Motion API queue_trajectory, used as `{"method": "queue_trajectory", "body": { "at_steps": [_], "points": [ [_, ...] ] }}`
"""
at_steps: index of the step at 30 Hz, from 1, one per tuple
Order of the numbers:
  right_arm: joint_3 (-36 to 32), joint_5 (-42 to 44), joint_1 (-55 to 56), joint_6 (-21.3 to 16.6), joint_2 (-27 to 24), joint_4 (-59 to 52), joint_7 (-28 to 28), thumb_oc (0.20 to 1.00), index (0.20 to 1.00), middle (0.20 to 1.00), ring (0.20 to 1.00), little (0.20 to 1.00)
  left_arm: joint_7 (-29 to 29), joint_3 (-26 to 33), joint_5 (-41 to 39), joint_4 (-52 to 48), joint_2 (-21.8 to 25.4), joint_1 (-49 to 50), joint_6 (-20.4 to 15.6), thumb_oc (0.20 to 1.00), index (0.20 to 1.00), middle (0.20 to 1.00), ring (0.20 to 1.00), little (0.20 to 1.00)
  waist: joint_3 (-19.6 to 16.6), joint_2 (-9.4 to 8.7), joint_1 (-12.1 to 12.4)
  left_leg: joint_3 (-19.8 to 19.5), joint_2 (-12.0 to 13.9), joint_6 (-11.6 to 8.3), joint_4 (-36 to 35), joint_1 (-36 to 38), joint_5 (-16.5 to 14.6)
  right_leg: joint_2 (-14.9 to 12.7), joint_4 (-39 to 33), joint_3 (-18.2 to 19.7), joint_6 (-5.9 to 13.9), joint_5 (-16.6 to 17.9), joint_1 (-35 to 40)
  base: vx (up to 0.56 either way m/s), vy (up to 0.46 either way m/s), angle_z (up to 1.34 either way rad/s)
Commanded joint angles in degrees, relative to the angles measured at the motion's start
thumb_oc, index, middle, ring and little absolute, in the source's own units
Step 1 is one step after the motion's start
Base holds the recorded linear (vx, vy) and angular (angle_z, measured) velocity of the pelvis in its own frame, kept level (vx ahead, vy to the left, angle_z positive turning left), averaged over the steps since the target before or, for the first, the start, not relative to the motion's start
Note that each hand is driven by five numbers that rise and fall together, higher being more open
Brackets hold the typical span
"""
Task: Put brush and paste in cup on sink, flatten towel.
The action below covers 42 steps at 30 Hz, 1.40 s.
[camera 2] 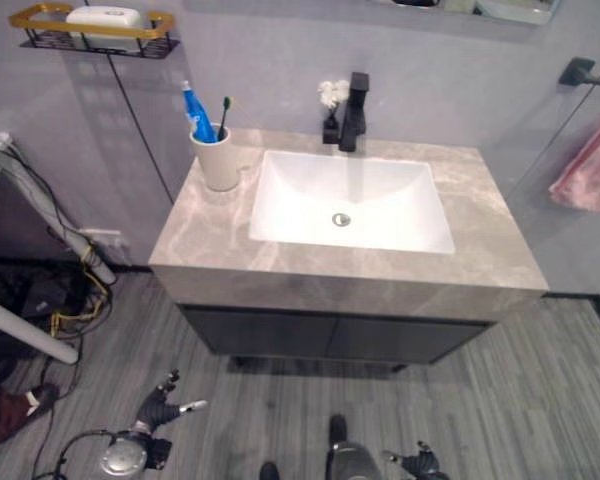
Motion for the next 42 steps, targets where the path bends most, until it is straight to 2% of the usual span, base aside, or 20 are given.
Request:
{"method": "queue_trajectory", "body": {
  "at_steps": [1,3,6,10,13,14,15,16,17,18,19,21,22,23,25,31,38,39,41,42],
  "points": [
    [-0.6,0.6,-2.8,-1.4,-1.1,2.2,-1.6,1.000,1.000,1.000,1.000,1.000,1.5,-0.2,-1.2,-4.0,1.4,-0.5,-3.7,1.000,1.000,1.000,1.000,1.000,-1.0,-0.37,0.0,-2.1,-2.7,-2.94,2.3,0.0,-3.1,0.4,-0.3,0.6,-0.78,8.4,-1.5,0.11,-0.037,0.09],
    [-0.7,0.6,-2.9,-1.4,-1.2,2.0,-1.7,1.000,1.000,1.000,1.000,1.000,1.4,-0.4,-1.7,-3.8,1.3,-0.9,-3.7,1.000,1.000,1.000,1.000,1.000,-1.4,-0.75,0.1,-2.7,-2.9,-3.13,2.0,0.7,-3.7,0.8,-1.5,-0.4,-0.75,8.8,-1.1,0.17,-0.073,0.17],
    [-0.3,0.0,-1.9,-1.3,-1.3,2.2,-1.4,1.000,1.000,1.000,1.000,1.000,1.9,-1.2,-1.5,-1.8,0.6,-2.1,-3.7,1.000,1.000,1.000,1.000,1.000,-2.5,-1.05,0.0,-4.3,-2.5,-3.63,1.7,1.9,-4.9,2.1,-1.3,1.8,-1.52,7.2,0.3,0.25,-0.118,0.59],
    [0.3,-2.2,-1.3,-0.6,-2.3,4.4,-1.3,1.000,1.000,1.000,1.000,1.000,1.7,-2.1,-3.0,-1.1,-0.2,-2.5,-4.2,1.000,1.000,1.000,1.000,1.000,-3.9,0.15,0.6,-5.9,-0.9,-4.83,2.7,2.3,-5.9,3.0,-0.4,-0.6,-2.78,4.3,1.7,0.24,-0.124,0.18],
    [1.4,-5.0,-1.0,-0.3,-3.3,5.4,-1.7,1.000,1.000,1.000,1.000,1.000,2.0,-3.4,-3.0,0.7,-0.5,-4.3,-4.7,1.000,1.000,1.000,1.000,1.000,-3.8,0.67,0.5,-6.6,0.2,-6.87,9.3,0.3,-7.2,3.3,0.0,-2.0,-3.99,1.9,3.3,0.16,-0.147,0.43],
    [1.8,-5.9,-1.0,-0.3,-4.1,6.0,-1.9,1.000,1.000,1.000,1.000,1.000,2.3,-3.8,-4.9,2.2,-1.2,-5.7,-4.5,1.000,1.000,1.000,1.000,1.000,-3.2,0.48,0.8,-6.2,0.9,-9.60,16.6,-3.4,-4.6,2.9,-0.6,-3.3,-5.11,1.1,5.5,0.11,-0.155,0.57],
    [1.8,-6.0,-1.0,-0.3,-4.1,6.0,-1.9,1.000,1.000,1.000,1.000,1.000,2.3,-3.8,-5.0,2.2,-1.2,-5.7,-4.6,1.000,1.000,1.000,1.000,1.000,-3.2,0.52,0.7,-6.4,1.0,-9.64,17.0,-3.7,-4.8,2.9,-0.7,-3.4,-5.15,1.1,5.5,0.09,-0.148,0.76],
    [1.9,-6.3,-1.1,0.1,-4.2,6.8,-1.7,1.000,1.000,1.000,1.000,1.000,2.3,-2.6,-10.7,3.9,-2.5,-6.3,-4.1,1.000,1.000,1.000,1.000,1.000,-2.8,0.38,0.9,-6.0,1.4,-10.68,20.9,-5.6,-3.5,2.4,-1.3,-4.8,-5.53,0.8,6.7,0.04,-0.096,0.76],
    [2.5,-7.2,-1.3,0.6,-4.4,7.0,-1.4,1.000,1.000,1.000,1.000,1.000,1.3,-3.2,-11.7,2.8,-2.3,-7.9,-4.4,1.000,1.000,1.000,1.000,1.000,-2.3,0.22,1.3,-4.7,2.0,-11.28,24.0,-7.7,-2.0,1.5,-1.8,-6.2,-5.99,0.5,7.8,0.04,-0.103,0.57],
    [2.6,-7.9,-1.5,0.9,-4.6,7.1,-1.5,1.000,1.000,1.000,1.000,1.000,0.7,-4.5,-9.2,0.3,-0.6,-8.8,-5.0,1.000,1.000,1.000,1.000,1.000,-2.0,0.27,1.2,-4.1,2.8,-11.25,25.0,-9.5,-1.9,0.9,-1.9,-7.3,-6.08,0.0,8.2,0.12,-0.027,0.72],
    [4.0,-10.5,-1.4,1.2,-5.2,6.2,-1.4,1.000,1.000,1.000,1.000,1.000,0.3,-3.5,-10.7,-1.3,0.3,-8.8,-4.8,1.000,1.000,1.000,1.000,1.000,-2.8,0.07,1.3,3.1,8.1,-10.30,16.3,-11.6,-2.3,-1.4,-2.6,-10.1,-5.17,-1.7,10.3,0.17,0.052,1.37],
    [3.7,-9.9,-1.5,1.2,-5.4,5.8,-1.1,1.000,1.000,1.000,1.000,1.000,0.9,-1.7,-12.7,-1.7,0.3,-7.6,-5.3,1.000,1.000,1.000,1.000,1.000,-2.8,1.05,2.3,-0.8,8.6,-11.37,10.4,-13.8,2.5,-1.0,-2.6,-9.0,-4.98,-2.5,11.1,0.20,0.128,1.41],
    [3.6,-9.6,-1.5,1.0,-5.6,5.5,-0.9,1.000,1.000,1.000,1.000,1.000,1.7,-0.9,-13.2,-1.7,0.5,-6.9,-5.4,1.000,1.000,1.000,1.000,1.000,-2.5,1.49,3.2,-4.8,8.4,-11.75,8.7,-15.0,4.6,-0.9,-2.2,-7.8,-5.06,-2.8,11.3,0.16,0.158,0.14],
    [3.3,-9.5,-2.0,0.8,-5.7,5.1,-0.8,1.000,1.000,1.000,1.000,1.000,1.3,-0.1,-13.6,-2.6,0.7,-5.7,-5.7,1.000,1.000,1.000,1.000,1.000,-2.3,1.77,3.5,-6.5,7.7,-11.42,9.7,-14.0,2.6,-1.0,-0.7,-6.4,-4.98,-3.8,11.1,0.12,0.106,-0.40],
    [2.4,-9.7,-3.1,1.2,-5.5,6.9,-0.7,1.000,1.000,1.000,1.000,1.000,0.9,0.2,-12.6,-0.9,0.8,-5.3,-5.2,1.000,1.000,1.000,1.000,1.000,-2.8,2.21,3.7,-5.7,6.7,-10.39,6.5,-12.5,2.9,-2.0,-0.4,-6.0,-4.71,-3.4,10.7,0.10,0.186,-0.92],
    [1.7,-10.1,-3.7,1.5,-5.3,7.0,-0.5,1.000,1.000,1.000,1.000,1.000,-0.2,0.8,-11.3,-2.1,2.3,-4.0,-5.5,1.000,1.000,1.000,1.000,1.000,-3.3,2.51,4.4,-4.4,4.0,-8.56,5.6,-10.5,1.8,-4.7,-2.1,-4.5,-3.01,-1.9,12.0,0.08,0.174,-0.30],
    [4.2,-12.2,-4.6,1.5,-3.9,5.1,0.3,1.000,1.000,1.000,1.000,1.000,-0.6,3.3,-14.7,-3.8,2.8,-2.6,-5.7,1.000,1.000,1.000,1.000,1.000,-3.6,2.02,6.1,-3.6,2.4,-7.58,5.1,-10.3,1.1,-6.8,-4.6,-4.2,-1.23,0.7,12.5,0.03,0.085,-0.08],
    [5.6,-14.1,-5.2,1.7,-3.7,4.7,0.9,1.000,1.000,1.000,1.000,1.000,-1.3,4.8,-15.6,-5.8,3.8,-0.6,-5.8,0.542,0.542,0.542,0.542,0.542,-3.6,1.62,7.4,-3.7,2.2,-7.52,4.8,-10.3,1.2,-7.1,-5.3,-4.4,-0.94,1.4,12.6,0.01,0.009,0.04],
    [5.6,-14.1,-5.2,1.7,-3.6,4.7,0.9,1.000,1.000,1.000,1.000,1.000,-1.4,4.8,-15.6,-5.9,3.9,-0.5,-5.8,0.238,0.238,0.238,0.238,0.238,-3.6,1.60,7.4,-3.7,2.2,-7.52,4.8,-10.3,1.2,-7.1,-5.3,-4.4,-0.94,1.4,12.6,0.00,-0.007,0.02],
    [6.2,-15.1,-5.6,1.8,-3.5,5.0,1.2,1.000,1.000,1.000,1.000,1.000,-2.2,5.7,-16.6,-7.8,4.6,1.2,-6.0,0.200,0.200,0.200,0.200,0.200,-3.5,1.36,8.3,-4.0,2.2,-7.54,4.5,-10.1,1.4,-7.1,-5.9,-4.9,-0.84,1.5,12.9,0.01,-0.024,0.04]
  ]
}}
